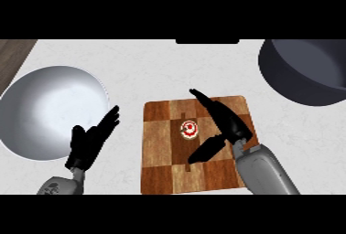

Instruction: Pick the cupcake from the cutting board and place it in the pot

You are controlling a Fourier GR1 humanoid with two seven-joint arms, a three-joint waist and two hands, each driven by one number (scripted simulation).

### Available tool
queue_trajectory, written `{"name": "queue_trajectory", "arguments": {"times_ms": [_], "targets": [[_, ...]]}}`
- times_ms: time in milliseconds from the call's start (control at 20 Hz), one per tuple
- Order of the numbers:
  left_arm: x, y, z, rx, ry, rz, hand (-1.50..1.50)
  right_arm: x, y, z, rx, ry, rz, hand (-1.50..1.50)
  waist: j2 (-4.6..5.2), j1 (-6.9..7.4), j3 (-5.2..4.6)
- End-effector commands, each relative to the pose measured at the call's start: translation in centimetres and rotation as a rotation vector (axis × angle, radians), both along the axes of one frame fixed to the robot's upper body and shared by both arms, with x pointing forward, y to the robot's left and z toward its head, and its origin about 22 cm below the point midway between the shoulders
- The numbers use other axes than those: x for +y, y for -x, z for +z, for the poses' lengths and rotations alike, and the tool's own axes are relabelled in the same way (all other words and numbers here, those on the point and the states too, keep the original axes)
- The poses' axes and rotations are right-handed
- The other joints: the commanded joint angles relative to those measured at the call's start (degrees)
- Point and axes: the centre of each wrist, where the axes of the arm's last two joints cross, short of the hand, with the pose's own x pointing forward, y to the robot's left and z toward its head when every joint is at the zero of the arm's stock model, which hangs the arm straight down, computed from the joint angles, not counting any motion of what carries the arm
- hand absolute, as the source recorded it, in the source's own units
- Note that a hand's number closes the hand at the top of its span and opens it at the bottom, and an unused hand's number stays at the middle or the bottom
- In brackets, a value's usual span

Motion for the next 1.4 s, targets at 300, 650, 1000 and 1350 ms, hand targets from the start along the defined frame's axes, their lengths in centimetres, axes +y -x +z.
{"name": "queue_trajectory", "arguments": {"times_ms": [300,650,1000,1350], "targets": [[0.0,-1.0,0.1,-0.010,0.002,0.006,0.00,-2.6,-0.7,-2.5,0.000,-0.139,0.012,-1.50,-0.01,-0.15,0.00],[1.6,-0.5,-0.3,0.007,0.006,0.029,0.00,-4.2,-0.7,-5.9,0.032,-0.371,0.027,-1.50,0.13,-0.02,0.01],[0.6,-1.4,1.5,0.000,0.002,0.006,0.00,-3.0,-1.6,-8.0,0.104,-0.427,-0.018,-1.50,0.00,0.02,0.01],[1.8,-0.4,0.1,-0.001,0.001,0.018,0.00,-1.6,-2.7,-10.2,0.158,-0.459,0.005,-1.50,0.02,0.20,0.01]]}}
